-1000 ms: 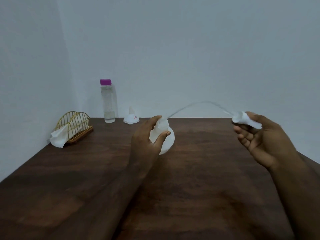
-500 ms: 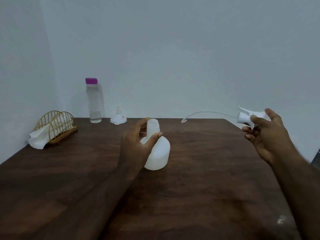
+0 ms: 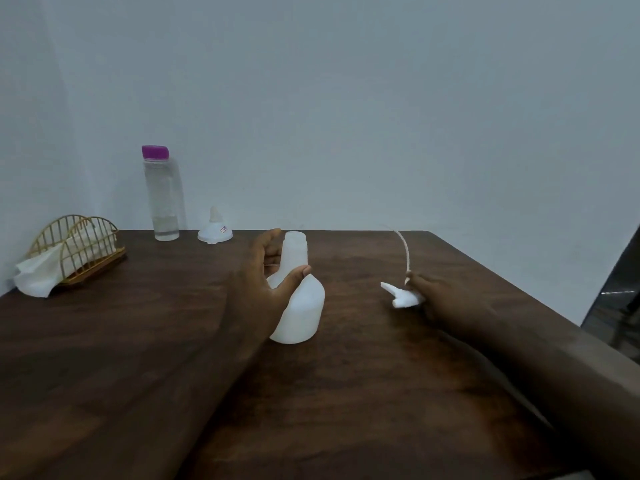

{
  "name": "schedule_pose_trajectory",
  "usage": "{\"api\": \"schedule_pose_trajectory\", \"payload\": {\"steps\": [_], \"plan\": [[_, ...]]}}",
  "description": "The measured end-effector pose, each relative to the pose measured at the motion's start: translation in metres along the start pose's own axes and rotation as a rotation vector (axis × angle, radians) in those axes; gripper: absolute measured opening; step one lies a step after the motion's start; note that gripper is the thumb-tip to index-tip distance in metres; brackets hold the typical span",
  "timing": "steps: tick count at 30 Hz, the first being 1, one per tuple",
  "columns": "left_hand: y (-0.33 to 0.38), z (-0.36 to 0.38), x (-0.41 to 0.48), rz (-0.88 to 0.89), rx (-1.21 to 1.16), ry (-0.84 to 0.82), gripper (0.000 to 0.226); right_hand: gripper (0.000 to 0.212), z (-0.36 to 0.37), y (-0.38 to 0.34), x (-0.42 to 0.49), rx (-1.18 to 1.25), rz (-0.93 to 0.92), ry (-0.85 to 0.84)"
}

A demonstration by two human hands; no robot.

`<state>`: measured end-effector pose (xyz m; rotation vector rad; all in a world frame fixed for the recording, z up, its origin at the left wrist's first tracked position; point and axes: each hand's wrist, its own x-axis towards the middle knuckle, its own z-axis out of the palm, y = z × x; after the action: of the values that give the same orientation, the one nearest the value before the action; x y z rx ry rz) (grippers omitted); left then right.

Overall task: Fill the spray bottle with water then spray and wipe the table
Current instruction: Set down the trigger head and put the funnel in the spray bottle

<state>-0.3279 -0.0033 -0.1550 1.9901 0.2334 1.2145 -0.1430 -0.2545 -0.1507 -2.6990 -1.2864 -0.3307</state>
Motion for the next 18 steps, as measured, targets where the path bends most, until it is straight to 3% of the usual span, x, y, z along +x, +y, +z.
{"api": "schedule_pose_trajectory", "payload": {"steps": [4,8,18], "plan": [[-0.002,-0.001,0.000,0.001,0.034,-0.032,0.070,0.050,0.001,0.004,0.006,-0.014,0.091,-0.137],[-0.008,0.003,-0.002,-0.012,0.057,-0.110,0.078,0.055,-0.006,0.005,0.011,-0.107,0.068,-0.238],[-0.011,0.003,-0.004,-0.125,0.025,-0.235,0.104,0.077,-0.013,0.007,0.002,-0.212,0.103,-0.290]]}}
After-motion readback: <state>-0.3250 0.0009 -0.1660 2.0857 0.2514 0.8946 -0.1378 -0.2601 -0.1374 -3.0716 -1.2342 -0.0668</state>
